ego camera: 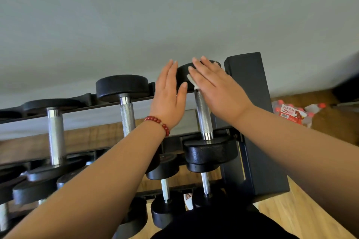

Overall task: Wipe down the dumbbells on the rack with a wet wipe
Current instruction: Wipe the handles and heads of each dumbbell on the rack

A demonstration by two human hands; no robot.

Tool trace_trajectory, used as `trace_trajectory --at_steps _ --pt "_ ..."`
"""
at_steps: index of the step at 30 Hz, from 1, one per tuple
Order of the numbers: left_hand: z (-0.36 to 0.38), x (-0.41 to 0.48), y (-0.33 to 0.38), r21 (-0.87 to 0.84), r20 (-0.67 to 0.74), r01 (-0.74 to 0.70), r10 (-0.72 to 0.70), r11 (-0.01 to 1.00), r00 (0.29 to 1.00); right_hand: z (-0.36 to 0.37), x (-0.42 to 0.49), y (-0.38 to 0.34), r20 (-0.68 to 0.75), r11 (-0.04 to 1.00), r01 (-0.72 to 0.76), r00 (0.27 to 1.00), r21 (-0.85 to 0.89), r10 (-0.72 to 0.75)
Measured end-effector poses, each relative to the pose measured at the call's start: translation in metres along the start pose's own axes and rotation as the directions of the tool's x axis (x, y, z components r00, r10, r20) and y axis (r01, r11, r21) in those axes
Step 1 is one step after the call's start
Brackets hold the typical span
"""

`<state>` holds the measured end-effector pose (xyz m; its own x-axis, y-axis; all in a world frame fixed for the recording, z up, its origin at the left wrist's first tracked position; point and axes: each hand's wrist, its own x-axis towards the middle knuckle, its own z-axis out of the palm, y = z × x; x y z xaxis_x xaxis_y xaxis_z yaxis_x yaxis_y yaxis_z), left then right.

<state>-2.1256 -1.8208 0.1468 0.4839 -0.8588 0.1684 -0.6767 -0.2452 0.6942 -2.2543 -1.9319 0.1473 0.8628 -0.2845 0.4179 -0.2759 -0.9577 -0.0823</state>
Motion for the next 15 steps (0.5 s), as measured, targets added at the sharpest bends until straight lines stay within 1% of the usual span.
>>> trace_trajectory --at_steps 2,5,7,9,12,15 --pt "0.004 0.008 -0.003 -0.047 0.082 0.034 -0.030 0.998 0.996 0.003 0.014 -0.001 0.012 1.000 0.011 1.000 0.023 -0.012" --pt "0.007 0.012 -0.010 -0.056 0.085 0.008 -0.003 0.998 0.996 0.000 0.008 0.012 0.034 0.998 0.039 0.999 0.055 -0.040" --pt "0.005 0.014 -0.016 -0.049 0.085 -0.015 0.019 0.999 0.996 -0.004 -0.006 0.026 0.056 0.997 0.025 0.998 0.073 -0.029" --pt "0.004 0.017 -0.021 -0.041 0.072 -0.037 0.040 0.998 0.997 -0.005 -0.008 0.033 0.072 0.997 0.042 0.996 0.068 -0.047" --pt "0.002 0.020 -0.024 -0.060 0.051 -0.073 0.076 0.995 0.996 0.000 0.018 0.027 0.055 0.982 0.183 0.981 0.042 -0.185" --pt "-0.002 0.024 -0.030 -0.099 0.040 -0.111 0.116 0.989 0.992 0.000 0.031 0.032 0.070 0.953 0.293 0.952 0.079 -0.299"
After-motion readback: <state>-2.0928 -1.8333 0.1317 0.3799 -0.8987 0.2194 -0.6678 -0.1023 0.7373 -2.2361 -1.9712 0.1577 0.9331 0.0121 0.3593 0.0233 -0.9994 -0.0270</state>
